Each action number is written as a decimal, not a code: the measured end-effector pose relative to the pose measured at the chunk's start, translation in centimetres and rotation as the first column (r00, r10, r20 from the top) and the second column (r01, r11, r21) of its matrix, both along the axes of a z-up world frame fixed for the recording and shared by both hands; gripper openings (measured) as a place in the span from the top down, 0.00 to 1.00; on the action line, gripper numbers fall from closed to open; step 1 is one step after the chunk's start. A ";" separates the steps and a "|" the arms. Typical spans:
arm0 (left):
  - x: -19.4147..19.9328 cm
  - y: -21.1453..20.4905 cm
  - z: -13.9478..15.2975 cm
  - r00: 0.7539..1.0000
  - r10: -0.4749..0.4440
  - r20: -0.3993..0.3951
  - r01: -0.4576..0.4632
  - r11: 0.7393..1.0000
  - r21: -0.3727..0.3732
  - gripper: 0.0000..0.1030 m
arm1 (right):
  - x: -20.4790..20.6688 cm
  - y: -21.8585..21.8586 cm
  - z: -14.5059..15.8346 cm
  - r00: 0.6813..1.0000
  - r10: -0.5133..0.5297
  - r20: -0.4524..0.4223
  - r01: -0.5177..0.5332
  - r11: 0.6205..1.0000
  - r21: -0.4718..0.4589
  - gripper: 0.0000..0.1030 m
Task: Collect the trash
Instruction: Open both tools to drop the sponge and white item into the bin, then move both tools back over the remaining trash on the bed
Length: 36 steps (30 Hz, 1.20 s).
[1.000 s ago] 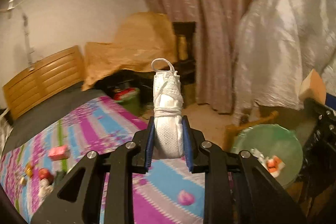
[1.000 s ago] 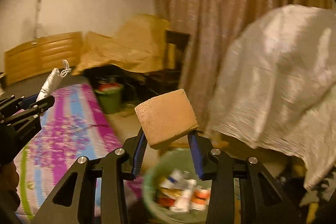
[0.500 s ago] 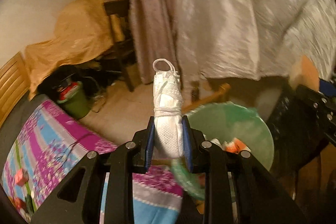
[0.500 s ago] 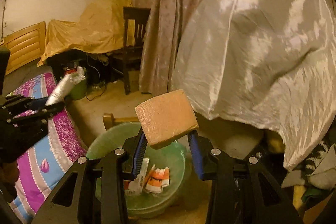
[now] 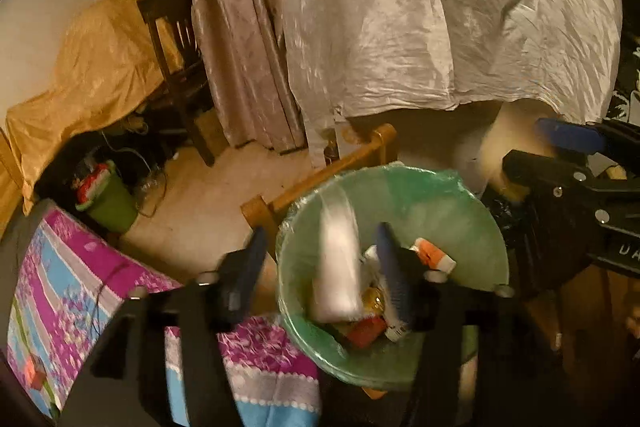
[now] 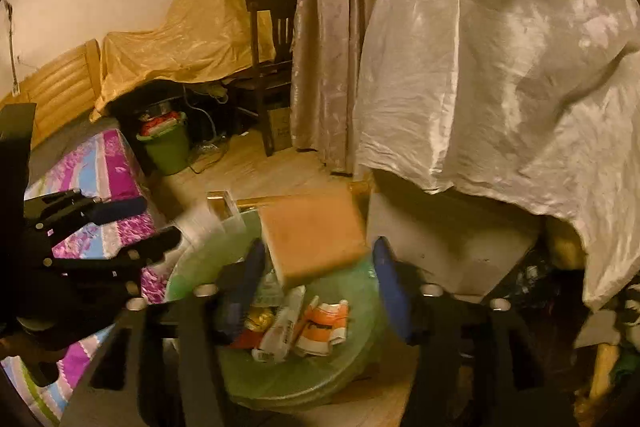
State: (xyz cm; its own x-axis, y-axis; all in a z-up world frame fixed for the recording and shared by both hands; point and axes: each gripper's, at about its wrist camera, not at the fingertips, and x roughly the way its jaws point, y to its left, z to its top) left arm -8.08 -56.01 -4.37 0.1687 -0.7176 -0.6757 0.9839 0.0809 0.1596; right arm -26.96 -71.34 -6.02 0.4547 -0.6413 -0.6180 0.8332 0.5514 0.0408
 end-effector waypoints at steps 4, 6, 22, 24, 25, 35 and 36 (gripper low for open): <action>0.6 -0.4 -0.1 1.000 0.022 -0.003 -0.022 1.000 0.011 0.45 | 0.0 -0.7 -0.6 1.000 -0.007 0.009 0.006 1.000 0.016 0.44; 0.7 -0.3 -0.1 1.000 0.028 -0.008 -0.028 1.000 0.010 0.45 | -0.2 -0.8 -0.9 1.000 -0.011 0.016 0.011 1.000 0.021 0.44; 3.6 2.8 -0.6 0.976 0.215 0.026 -0.214 0.976 -0.032 0.43 | 0.9 2.0 -0.4 0.998 -0.022 0.062 0.024 0.999 -0.035 0.44; 4.5 3.6 -0.4 0.965 0.261 0.026 -0.259 0.965 -0.051 0.43 | 1.5 3.0 -0.1 0.996 -0.023 0.085 0.028 0.998 -0.056 0.44; 5.1 4.2 -0.2 0.956 0.292 0.020 -0.290 0.955 -0.068 0.43 | 1.8 3.4 0.0 0.995 -0.024 0.092 0.030 0.997 -0.068 0.44; 9.6 10.9 0.4 0.864 0.501 0.050 -0.488 0.859 -0.156 0.38 | 8.2 9.0 0.7 0.994 0.078 0.082 -0.065 0.986 -0.154 0.37; 10.0 11.5 0.3 0.857 0.513 0.051 -0.500 0.852 -0.156 0.38 | 8.9 9.6 0.5 0.993 0.092 0.068 -0.081 0.984 -0.156 0.37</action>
State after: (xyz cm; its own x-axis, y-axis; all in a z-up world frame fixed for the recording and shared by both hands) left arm 1.91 -44.48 -4.08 0.5871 -0.5981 -0.5456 0.7831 0.5905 0.1954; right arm -18.05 -61.74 -5.50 0.5539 -0.6818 -0.4778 0.7798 0.6259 0.0108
